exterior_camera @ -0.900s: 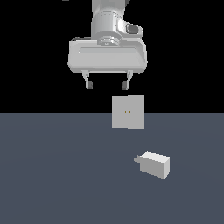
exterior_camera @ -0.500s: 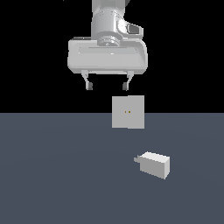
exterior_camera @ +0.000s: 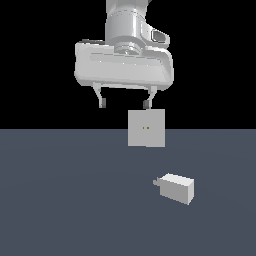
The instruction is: Plug the charger into the wall socket.
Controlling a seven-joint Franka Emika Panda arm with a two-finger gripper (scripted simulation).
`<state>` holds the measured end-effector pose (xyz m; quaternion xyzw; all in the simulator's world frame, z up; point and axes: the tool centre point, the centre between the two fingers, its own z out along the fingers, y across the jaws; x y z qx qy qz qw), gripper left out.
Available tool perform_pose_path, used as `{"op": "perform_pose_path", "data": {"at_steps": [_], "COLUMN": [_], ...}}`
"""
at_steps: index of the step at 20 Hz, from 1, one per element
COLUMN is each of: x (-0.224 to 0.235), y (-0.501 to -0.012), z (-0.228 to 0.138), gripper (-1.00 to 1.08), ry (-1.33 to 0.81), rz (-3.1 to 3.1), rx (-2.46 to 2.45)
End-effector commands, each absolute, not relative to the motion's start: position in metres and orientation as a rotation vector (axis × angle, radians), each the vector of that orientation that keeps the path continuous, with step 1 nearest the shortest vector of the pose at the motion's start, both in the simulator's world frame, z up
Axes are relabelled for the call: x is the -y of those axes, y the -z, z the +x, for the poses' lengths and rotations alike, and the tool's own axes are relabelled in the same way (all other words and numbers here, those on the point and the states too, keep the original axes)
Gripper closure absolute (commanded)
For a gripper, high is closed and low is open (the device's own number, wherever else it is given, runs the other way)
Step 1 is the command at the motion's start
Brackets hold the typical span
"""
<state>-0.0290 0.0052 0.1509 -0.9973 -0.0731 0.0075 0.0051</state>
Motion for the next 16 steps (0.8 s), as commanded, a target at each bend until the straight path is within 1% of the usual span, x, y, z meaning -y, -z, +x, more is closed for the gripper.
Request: {"op": "perform_pose_path", "data": {"at_steps": [1, 16], "x": [-0.002, 0.028], "y": [-0.145, -0.104], "z": [-0.037, -0.082], "gripper": [-0.92, -0.92], "ry": [-0.02, 0.009], "rz": [-3.116, -3.021], "rx": [0.307, 0.824]}}
